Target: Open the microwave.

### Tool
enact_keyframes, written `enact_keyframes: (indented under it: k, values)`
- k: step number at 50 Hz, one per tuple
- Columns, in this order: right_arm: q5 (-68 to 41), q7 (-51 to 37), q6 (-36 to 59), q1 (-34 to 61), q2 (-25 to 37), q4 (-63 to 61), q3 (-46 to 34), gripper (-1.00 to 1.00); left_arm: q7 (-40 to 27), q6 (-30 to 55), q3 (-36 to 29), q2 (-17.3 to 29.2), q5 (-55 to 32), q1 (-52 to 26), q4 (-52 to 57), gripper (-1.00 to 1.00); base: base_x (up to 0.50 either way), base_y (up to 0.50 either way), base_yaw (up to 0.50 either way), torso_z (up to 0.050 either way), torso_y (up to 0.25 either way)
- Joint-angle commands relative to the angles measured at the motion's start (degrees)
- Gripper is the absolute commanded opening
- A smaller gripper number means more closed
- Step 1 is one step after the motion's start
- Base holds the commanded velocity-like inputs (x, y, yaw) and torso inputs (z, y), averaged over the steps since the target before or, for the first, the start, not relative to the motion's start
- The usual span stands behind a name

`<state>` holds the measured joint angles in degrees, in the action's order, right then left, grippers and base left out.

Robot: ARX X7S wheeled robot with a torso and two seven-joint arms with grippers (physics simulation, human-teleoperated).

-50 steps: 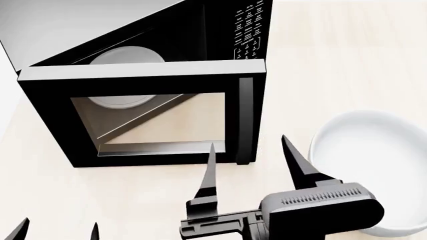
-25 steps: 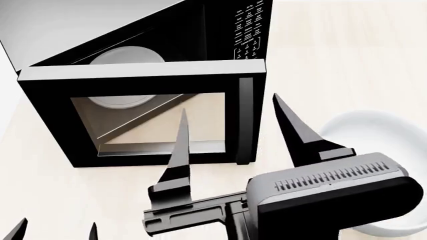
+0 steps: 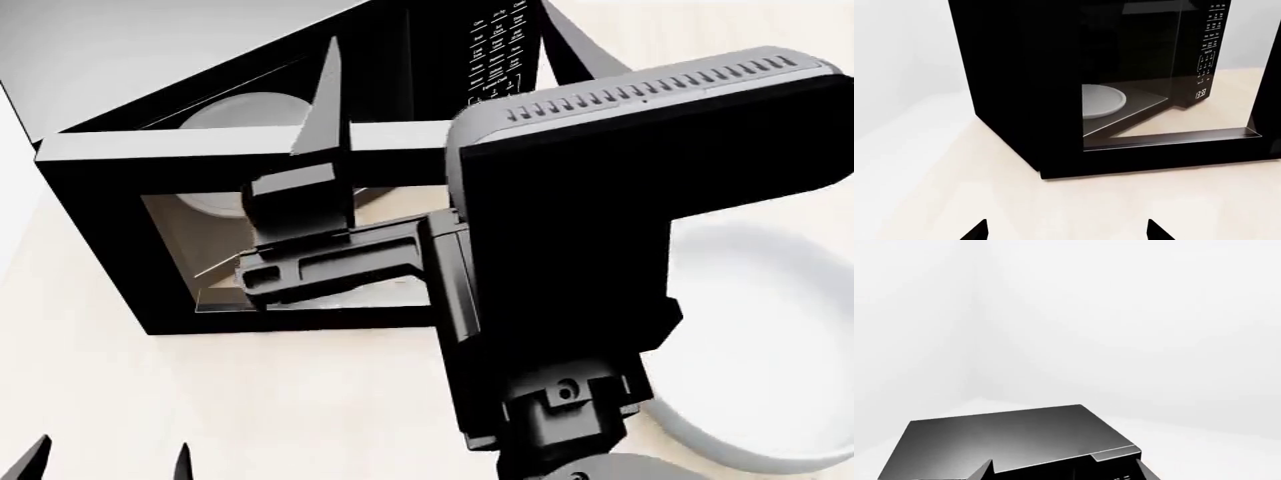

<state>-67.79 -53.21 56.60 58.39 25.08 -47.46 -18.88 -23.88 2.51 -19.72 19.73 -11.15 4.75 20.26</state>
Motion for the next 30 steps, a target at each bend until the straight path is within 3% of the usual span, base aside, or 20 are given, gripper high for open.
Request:
enact_keyframes:
  k: [1, 17, 30]
  values:
    - [-2.1, -0.6, 3.1, 8.5, -1.6, 6.9, -0.6, 1.00, -0.1, 0.1, 0.0, 0.3, -0.4, 0.1, 0.4, 1.00, 0.00, 0.00, 0.00, 0.000, 0.000]
    - [3.2, 5.9, 5.4, 16.1, -4.6, 26.7, -6.1, 1.00, -0.4, 0.0, 0.3, 0.7, -1.0, 0.4, 0.9, 1.00, 0.00, 0.00, 0.00, 0.000, 0.000]
    - [2.9, 5.2, 12.1, 21.7, -7.2, 36.7, -10.3, 1.00, -0.5, -0.1, 0.2, 0.9, -1.3, 0.4, 1.0, 1.00, 0.00, 0.00, 0.00, 0.000, 0.000]
